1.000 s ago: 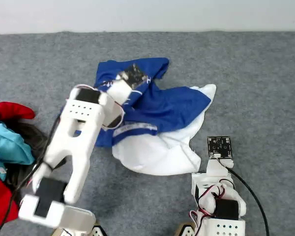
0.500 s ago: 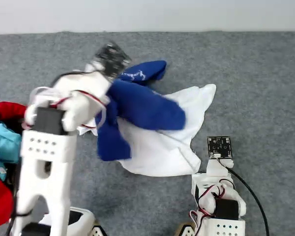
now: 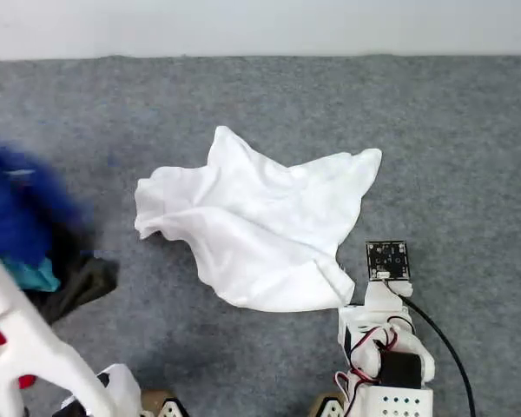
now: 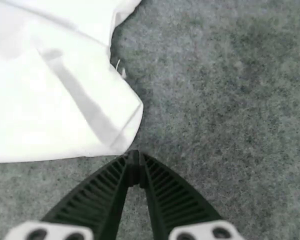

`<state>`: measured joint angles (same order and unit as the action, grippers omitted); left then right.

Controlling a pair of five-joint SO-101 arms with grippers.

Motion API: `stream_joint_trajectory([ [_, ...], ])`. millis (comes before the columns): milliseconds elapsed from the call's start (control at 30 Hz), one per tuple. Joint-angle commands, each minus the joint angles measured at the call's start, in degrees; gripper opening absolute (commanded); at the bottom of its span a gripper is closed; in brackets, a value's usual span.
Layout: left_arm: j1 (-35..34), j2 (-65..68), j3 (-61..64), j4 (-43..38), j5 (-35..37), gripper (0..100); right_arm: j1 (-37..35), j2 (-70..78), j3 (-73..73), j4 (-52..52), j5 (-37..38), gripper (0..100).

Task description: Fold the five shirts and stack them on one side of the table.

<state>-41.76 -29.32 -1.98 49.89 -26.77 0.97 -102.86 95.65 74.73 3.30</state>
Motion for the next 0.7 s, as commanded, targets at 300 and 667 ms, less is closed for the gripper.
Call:
stream_joint_trajectory([
  [300, -8.7, -2.5, 18.4, -7.1, -17.3, 6, 0.1, -0.7, 0.8, 0.1, 0.5, 1.2],
  [667, -12.0, -3.9, 17.7, -3.9, -14.9, 25, 0.1, -0.7, 0.8, 0.1, 0.5, 1.2],
])
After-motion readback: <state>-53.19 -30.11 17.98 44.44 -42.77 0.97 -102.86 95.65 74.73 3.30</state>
